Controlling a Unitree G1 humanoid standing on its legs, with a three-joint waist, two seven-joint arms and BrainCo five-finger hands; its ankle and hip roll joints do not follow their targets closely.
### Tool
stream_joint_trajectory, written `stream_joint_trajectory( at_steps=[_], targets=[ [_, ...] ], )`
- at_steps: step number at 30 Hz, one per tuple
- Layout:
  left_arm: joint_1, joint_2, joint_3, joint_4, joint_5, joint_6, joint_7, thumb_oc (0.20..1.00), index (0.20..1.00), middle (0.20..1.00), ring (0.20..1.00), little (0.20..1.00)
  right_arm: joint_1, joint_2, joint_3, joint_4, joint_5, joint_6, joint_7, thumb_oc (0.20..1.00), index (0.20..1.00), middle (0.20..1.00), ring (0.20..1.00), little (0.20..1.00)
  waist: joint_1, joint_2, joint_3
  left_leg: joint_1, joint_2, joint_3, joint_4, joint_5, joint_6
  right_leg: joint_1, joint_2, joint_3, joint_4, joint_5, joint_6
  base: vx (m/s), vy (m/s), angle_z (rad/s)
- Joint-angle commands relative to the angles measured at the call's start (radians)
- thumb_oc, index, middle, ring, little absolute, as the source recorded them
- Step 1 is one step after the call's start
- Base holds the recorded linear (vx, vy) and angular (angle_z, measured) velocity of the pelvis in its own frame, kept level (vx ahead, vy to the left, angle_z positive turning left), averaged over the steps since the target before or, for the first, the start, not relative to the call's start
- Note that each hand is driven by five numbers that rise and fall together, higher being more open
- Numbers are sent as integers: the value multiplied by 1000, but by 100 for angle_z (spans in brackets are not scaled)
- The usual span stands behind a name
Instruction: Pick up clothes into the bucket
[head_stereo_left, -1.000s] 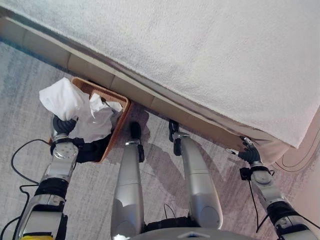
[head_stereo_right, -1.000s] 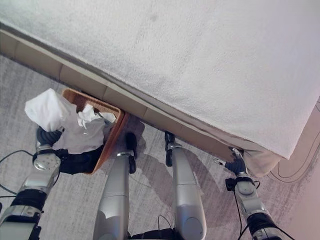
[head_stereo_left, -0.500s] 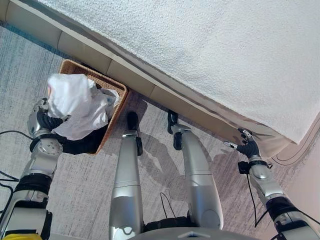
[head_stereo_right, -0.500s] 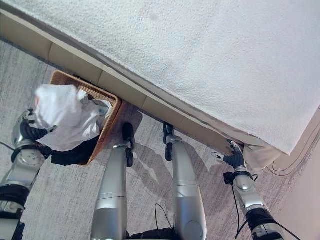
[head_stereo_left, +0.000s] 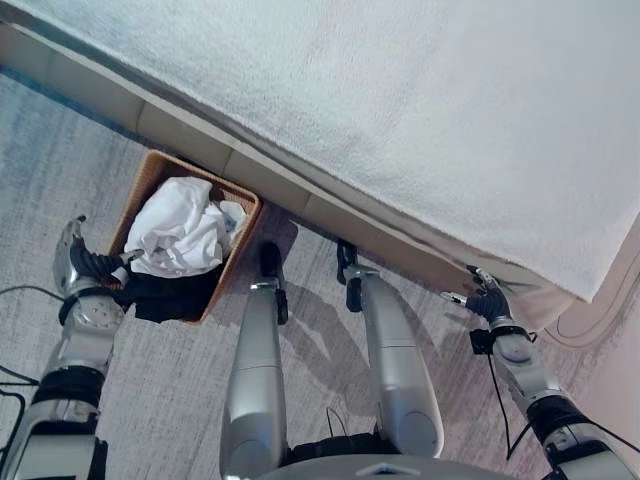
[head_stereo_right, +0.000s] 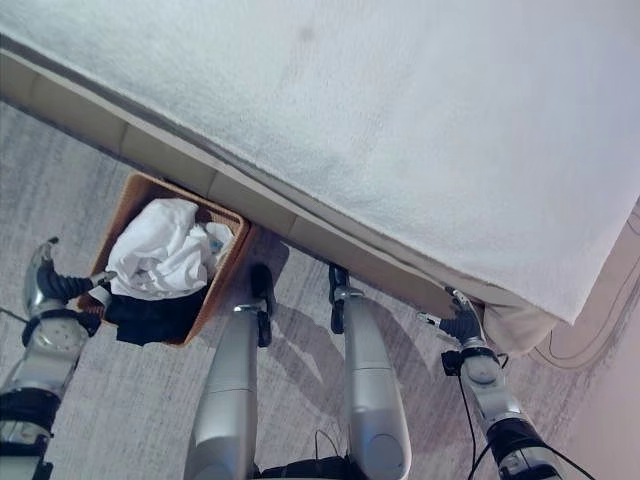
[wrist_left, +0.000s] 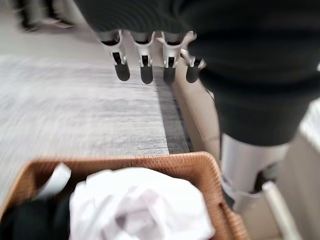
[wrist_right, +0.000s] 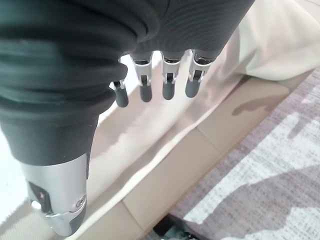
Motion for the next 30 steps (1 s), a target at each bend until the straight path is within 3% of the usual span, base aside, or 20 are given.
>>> stream_joint_trajectory(
  at_steps=[1,2,3,8,9,14,20,30],
  targets=[
    [44,-77,6,30,-109,-58,-25,1000,1000,1000,1000,1000,11,-45,-29,13,-21,12,-18,1000,1000,1000,1000,1000,14,65,-20,87,-25,-18,-51,1,1,124,-33,2,-47,-10,38,40,-21,3],
    [59,-98,8,46,-140,-69,-51,1000,1000,1000,1000,1000,12,-45,-33,24,-26,16,-17,1000,1000,1000,1000,1000,15,76,-27,126,-27,-21,-76,6,-1,159,-34,1,-59,-12,37,-29,-8,4],
    [67,-134,0,63,-183,-86,-73,1000,1000,1000,1000,1000,12,-43,-36,40,-31,19,-17,1000,1000,1000,1000,1000,13,85,-35,154,-33,-19,-113,48,0,193,-40,-4,-93,21,33,0,0,0],
    [127,-255,-24,125,-330,-136,-172,1000,1000,1000,1000,1000,27,-36,-52,105,-62,29,-4,1000,1000,1000,1000,1000,9,125,-90,341,-34,-30,-234,75,-12,367,-37,-17,-173,23,33,87,-41,7],
    [164,-297,-15,119,-406,-153,-218,1000,1000,1000,1000,1000,46,-27,-53,133,-85,33,9,1000,1000,1000,1000,1000,15,136,-130,405,-30,-40,-295,91,-18,431,-31,-28,-222,26,35,95,-87,6],
    [214,-370,12,140,-492,-172,-267,1000,1000,1000,1000,1000,90,11,-63,184,-102,46,28,1000,1000,1000,1000,1000,29,147,-209,522,-17,-58,-406,126,-31,544,-16,-58,-321,35,37,101,-102,12],
    [245,-421,11,235,-424,-172,-268,1000,1000,1000,1000,1000,151,80,-75,256,-81,50,50,1000,1000,1000,1000,1000,48,137,-328,639,-3,-63,-510,152,-42,689,10,-93,-453,53,39,85,-86,14],
    [288,-455,-67,414,-227,-130,-325,1000,1000,1000,1000,1000,184,130,-67,365,-64,54,92,1000,1000,1000,1000,1000,63,103,-410,713,-6,-43,-502,116,-36,809,18,-87,-561,83,47,72,-33,1]
  ],
)
